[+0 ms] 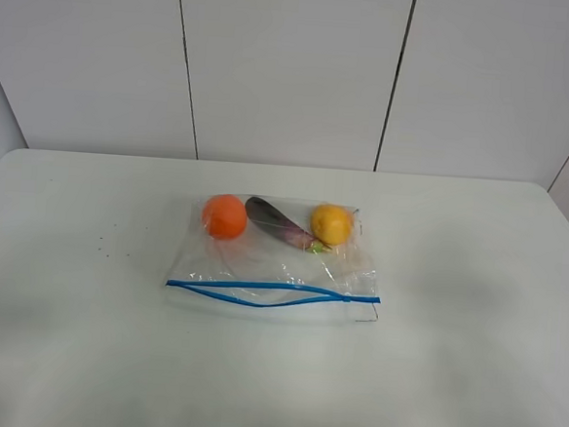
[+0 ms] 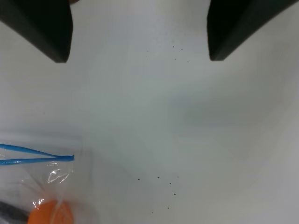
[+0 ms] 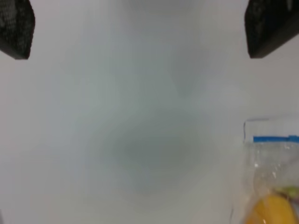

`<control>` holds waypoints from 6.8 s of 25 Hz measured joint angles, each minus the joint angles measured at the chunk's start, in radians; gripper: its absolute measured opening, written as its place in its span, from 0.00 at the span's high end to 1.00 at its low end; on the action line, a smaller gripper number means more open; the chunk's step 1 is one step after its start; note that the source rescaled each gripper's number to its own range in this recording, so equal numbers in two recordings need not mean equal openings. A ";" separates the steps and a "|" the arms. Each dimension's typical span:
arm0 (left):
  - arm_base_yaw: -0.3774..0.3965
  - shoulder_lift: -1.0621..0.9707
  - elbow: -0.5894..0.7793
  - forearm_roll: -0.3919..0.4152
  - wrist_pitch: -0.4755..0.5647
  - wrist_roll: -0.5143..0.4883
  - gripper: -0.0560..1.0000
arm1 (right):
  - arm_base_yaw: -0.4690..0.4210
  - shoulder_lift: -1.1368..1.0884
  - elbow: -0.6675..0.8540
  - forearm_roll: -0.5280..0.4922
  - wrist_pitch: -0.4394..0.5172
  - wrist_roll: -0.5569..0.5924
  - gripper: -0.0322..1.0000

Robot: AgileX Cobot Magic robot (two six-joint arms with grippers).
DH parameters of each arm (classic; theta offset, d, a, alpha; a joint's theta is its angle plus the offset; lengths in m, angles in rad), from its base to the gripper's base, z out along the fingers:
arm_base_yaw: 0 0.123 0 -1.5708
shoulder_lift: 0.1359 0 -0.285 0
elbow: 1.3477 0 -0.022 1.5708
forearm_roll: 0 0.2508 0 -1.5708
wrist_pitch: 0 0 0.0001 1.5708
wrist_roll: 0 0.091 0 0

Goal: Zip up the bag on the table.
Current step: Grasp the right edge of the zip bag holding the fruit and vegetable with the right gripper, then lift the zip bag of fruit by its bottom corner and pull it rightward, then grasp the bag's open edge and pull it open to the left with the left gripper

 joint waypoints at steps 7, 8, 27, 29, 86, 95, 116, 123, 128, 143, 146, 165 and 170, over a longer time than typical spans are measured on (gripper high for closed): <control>0.000 0.000 0.000 0.000 0.000 0.000 0.04 | 0.000 0.442 -0.176 0.052 -0.005 -0.017 0.00; 0.000 0.000 0.000 0.000 0.000 0.000 0.04 | 0.000 0.500 -0.194 0.062 -0.009 -0.026 0.00; 0.000 0.000 0.000 0.000 0.000 0.000 0.04 | 0.000 1.252 -0.277 0.791 -0.275 -0.668 0.00; 0.000 0.000 0.000 0.000 0.000 0.000 0.04 | 0.000 1.312 -0.305 0.844 -0.246 -0.740 0.01; 0.000 0.000 0.000 0.000 0.000 0.000 0.04 | -0.044 1.731 -0.442 1.310 0.175 -0.921 0.97; 0.000 0.000 0.000 0.000 0.000 0.000 0.04 | -0.042 1.729 -0.444 1.389 0.182 -0.735 0.97; 0.000 0.000 0.000 0.000 0.000 0.000 0.04 | -0.012 1.588 -0.445 1.437 0.174 -0.650 0.97; 0.000 0.000 0.000 0.000 0.000 0.000 0.04 | -0.012 1.588 -0.445 1.438 0.174 -0.650 0.97; 0.000 0.000 0.000 0.000 0.000 0.000 0.04 | -0.012 1.588 -0.445 1.438 0.174 -0.650 0.97; 0.000 0.176 -0.144 0.000 -0.010 0.000 0.04 | -0.012 1.588 -0.445 1.438 0.174 -0.651 0.97; 0.000 0.350 -0.262 -0.001 -0.012 0.000 0.04 | -0.012 1.588 -0.445 1.438 0.174 -0.651 0.97; 0.000 1.107 -0.483 -0.001 -0.996 0.997 0.04 | -0.012 1.588 -0.445 1.437 0.174 -0.653 0.97; -0.029 1.263 -0.483 0.072 -1.354 1.119 0.04 | -0.012 1.588 -0.445 1.437 0.174 -0.653 0.97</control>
